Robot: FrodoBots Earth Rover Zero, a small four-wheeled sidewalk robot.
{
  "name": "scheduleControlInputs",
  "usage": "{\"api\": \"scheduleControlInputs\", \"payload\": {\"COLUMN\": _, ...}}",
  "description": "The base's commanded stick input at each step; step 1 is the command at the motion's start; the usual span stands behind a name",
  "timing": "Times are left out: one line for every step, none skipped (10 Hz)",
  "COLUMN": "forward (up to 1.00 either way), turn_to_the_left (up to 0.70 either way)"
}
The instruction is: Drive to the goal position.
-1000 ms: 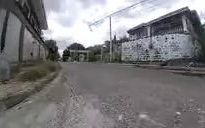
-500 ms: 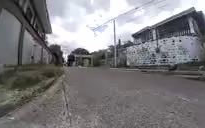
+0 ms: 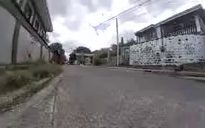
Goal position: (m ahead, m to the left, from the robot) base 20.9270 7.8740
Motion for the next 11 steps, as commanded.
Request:
{"api": "scheduleControlInputs", "payload": {"forward": 1.0, "turn_to_the_left": 0.44}}
{"api": "scheduleControlInputs", "payload": {"forward": 1.0, "turn_to_the_left": 0.38}}
{"api": "scheduleControlInputs", "payload": {"forward": 1.0, "turn_to_the_left": 0.04}}
{"api": "scheduleControlInputs", "payload": {"forward": 1.0, "turn_to_the_left": 0.04}}
{"api": "scheduleControlInputs", "payload": {"forward": 1.0, "turn_to_the_left": 0.04}}
{"api": "scheduleControlInputs", "payload": {"forward": 1.0, "turn_to_the_left": 0.04}}
{"api": "scheduleControlInputs", "payload": {"forward": 1.0, "turn_to_the_left": 0.04}}
{"api": "scheduleControlInputs", "payload": {"forward": 1.0, "turn_to_the_left": 0.04}}
{"api": "scheduleControlInputs", "payload": {"forward": 1.0, "turn_to_the_left": 0.04}}
{"api": "scheduleControlInputs", "payload": {"forward": 1.0, "turn_to_the_left": 0.04}}
{"api": "scheduleControlInputs", "payload": {"forward": 1.0, "turn_to_the_left": 0.04}}
